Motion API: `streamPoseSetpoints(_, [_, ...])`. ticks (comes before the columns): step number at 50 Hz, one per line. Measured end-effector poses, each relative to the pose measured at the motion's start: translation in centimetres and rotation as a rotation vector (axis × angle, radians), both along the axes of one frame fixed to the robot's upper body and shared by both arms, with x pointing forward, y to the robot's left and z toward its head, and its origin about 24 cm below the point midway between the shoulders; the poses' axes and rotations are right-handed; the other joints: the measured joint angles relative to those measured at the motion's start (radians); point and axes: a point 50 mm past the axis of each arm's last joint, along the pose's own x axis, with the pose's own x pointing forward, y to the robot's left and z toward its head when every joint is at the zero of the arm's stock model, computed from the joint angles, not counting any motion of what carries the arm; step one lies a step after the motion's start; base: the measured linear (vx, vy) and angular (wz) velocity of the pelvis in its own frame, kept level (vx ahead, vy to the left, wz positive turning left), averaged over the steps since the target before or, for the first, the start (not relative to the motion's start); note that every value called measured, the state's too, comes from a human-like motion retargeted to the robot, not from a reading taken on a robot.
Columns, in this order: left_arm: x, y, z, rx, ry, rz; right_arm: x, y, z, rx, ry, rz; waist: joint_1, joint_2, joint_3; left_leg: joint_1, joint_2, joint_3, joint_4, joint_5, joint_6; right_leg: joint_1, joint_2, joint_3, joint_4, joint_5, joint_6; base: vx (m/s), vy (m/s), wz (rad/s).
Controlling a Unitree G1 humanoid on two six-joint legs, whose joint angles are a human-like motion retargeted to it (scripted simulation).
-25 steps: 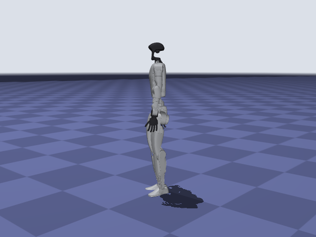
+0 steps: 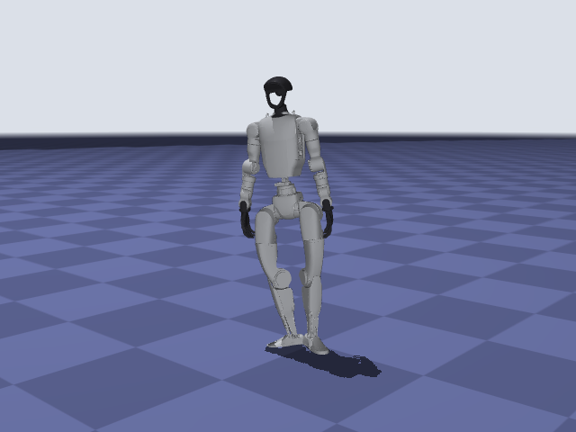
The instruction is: In place motions
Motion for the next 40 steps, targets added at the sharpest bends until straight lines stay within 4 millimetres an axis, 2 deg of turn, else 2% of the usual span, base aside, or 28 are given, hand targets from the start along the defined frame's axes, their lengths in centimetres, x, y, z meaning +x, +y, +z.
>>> streamPoseSetpoints(2, [-0.8, -0.7, 0.0, -0.008, 0.007, 0.068, 1.1, -0.1, 0.0, 0.001, -0.036, 0.018, 0.012, 0.005, -0.002, 0.015, -0.011, 0.032, -0.042, 0.007, 0.001, 0.011, 0.002, -0.028, 0.003, 0.009, 0.013, 0.38, -0.15, 0.66])
streamPoseSetpoints(7, [-1.8, -2.9, 0.0, -0.038, 0.032, 0.256, 4.6, 0.3, 0.3, 0.012, -0.183, 0.062, 0.008, 0.017, -0.003, -0.003, -0.046, -0.049, -0.089, 0.024, 0.019, 0.028, -0.009, -0.070, 0.023, 0.043, 0.038, 0.44, -0.16, 0.63])
streamPoseSetpoints(10, [-1.5, -3.7, 0.0, -0.061, 0.030, 0.280, 6.1, 0.9, 0.4, 0.048, -0.258, 0.042, 0.000, 0.023, -0.002, -0.017, -0.058, -0.094, -0.086, 0.020, 0.037, 0.040, -0.027, -0.102, 0.050, 0.072, 0.051, 0.39, -0.10, 0.78])
streamPoseSetpoints(12, [-0.9, -3.7, -0.1, -0.071, 0.013, 0.249, 6.4, 1.2, 0.5, 0.072, -0.280, 0.022, 0.004, 0.029, -0.001, -0.024, -0.060, -0.130, -0.081, 0.015, 0.042, 0.049, -0.044, -0.130, 0.078, 0.102, 0.057, 0.42, -0.08, 0.81])
streamPoseSetpoints(15, [0.4, -3.5, -0.4, -0.079, -0.030, 0.169, 6.1, 1.1, 0.4, 0.080, -0.279, 0.003, 0.011, 0.049, 0.004, -0.030, -0.057, -0.179, -0.073, 0.004, 0.052, 0.066, -0.072, -0.172, 0.147, 0.169, 0.063, 0.48, -0.06, 0.94])
streamPoseSetpoints(17, [1.8, -3.1, -0.5, -0.084, -0.074, 0.108, 5.6, 0.9, 0.4, 0.073, -0.258, 0.014, 0.012, 0.079, 0.008, -0.039, -0.035, -0.215, -0.068, -0.001, 0.054, 0.055, -0.105, -0.176, 0.251, 0.226, 0.042, 0.41, -0.08, 1.06])
streamPoseSetpoints(20, [3.9, -2.4, -0.6, -0.087, -0.142, 0.021, 4.5, 0.5, 0.3, 0.055, -0.206, 0.057, -0.001, 0.121, 0.009, -0.057, -0.003, -0.270, -0.058, -0.003, 0.052, -0.010, -0.165, -0.077, 0.460, 0.259, -0.029, 0.39, -0.12, 1.24])
streamPoseSetpoints(21, [4.6, -2.0, -0.6, -0.084, -0.160, -0.008, 4.0, 0.5, 0.2, 0.048, -0.182, 0.074, -0.013, 0.122, 0.008, -0.065, -0.005, -0.293, -0.055, 0.000, 0.055, -0.044, -0.167, -0.006, 0.504, 0.241, -0.007, 0.35, -0.18, 1.47])
streamPoseSetpoints(22, [5.3, -1.7, -0.6, -0.080, -0.177, -0.037, 3.5, 0.6, 0.1, 0.043, -0.157, 0.089, -0.024, 0.122, 0.007, -0.075, -0.007, -0.316, -0.053, 0.004, 0.058, -0.079, -0.158, 0.072, 0.539, 0.218, 0.016, 0.26, -0.20, 1.58])
streamPoseSetpoints(25, [7.2, -0.6, -0.4, -0.058, -0.218, -0.120, 2.1, 1.0, -0.2, 0.037, -0.085, 0.110, -0.048, 0.120, 0.009, -0.106, -0.013, -0.393, -0.041, 0.021, 0.067, -0.163, -0.056, 0.292, 0.541, 0.122, 0.078, 0.18, -0.24, 1.59])
streamPoseSetpoints(30, [9.4, 0.7, -0.1, -0.027, -0.271, -0.191, 1.1, 2.2, -0.4, 0.076, -0.048, 0.131, -0.093, 0.084, 0.040, -0.135, -0.052, -0.538, -0.022, 0.049, 0.079, -0.188, 0.111, 0.557, 0.328, 0.000, 0.110, 0.08, -0.26, 1.59])
streamPoseSetpoints(32, [9.7, 1.0, -0.1, -0.024, -0.280, -0.196, 1.2, 2.5, -0.5, 0.088, -0.053, 0.152, -0.118, 0.059, 0.055, -0.130, -0.089, -0.584, -0.020, 0.058, 0.083, -0.183, 0.140, 0.619, 0.224, -0.023, 0.097, 0.04, -0.17, 1.41])
streamPoseSetpoints(35, [9.2, 1.1, -0.1, -0.020, -0.258, -0.201, 1.3, 2.7, -0.5, 0.107, -0.058, 0.174, -0.110, 0.013, 0.076, -0.098, -0.142, -0.611, -0.025, 0.064, 0.082, -0.150, 0.159, 0.688, 0.113, 0.012, 0.004, 0.03, -0.04, 0.57])
streamPoseSetpoints(37, [8.7, 1.1, -0.1, -0.019, -0.225, -0.205, 1.8, 2.8, -0.4, 0.132, -0.067, 0.186, -0.041, -0.020, 0.090, -0.079, -0.161, -0.571, -0.034, 0.064, 0.075, -0.122, 0.078, 0.541, 0.122, 0.008, 0.025, -0.03, 0.05, -0.35])
streamPoseSetpoints(40, [7.4, 0.1, -0.3, -0.026, -0.159, -0.196, 3.2, 2.7, -0.3, 0.151, -0.094, 0.203, 0.012, -0.020, 0.123, -0.051, -0.163, -0.563, -0.039, 0.060, 0.070, -0.113, 0.091, 0.597, 0.136, -0.005, 0.046, -0.10, 0.09, -0.19])
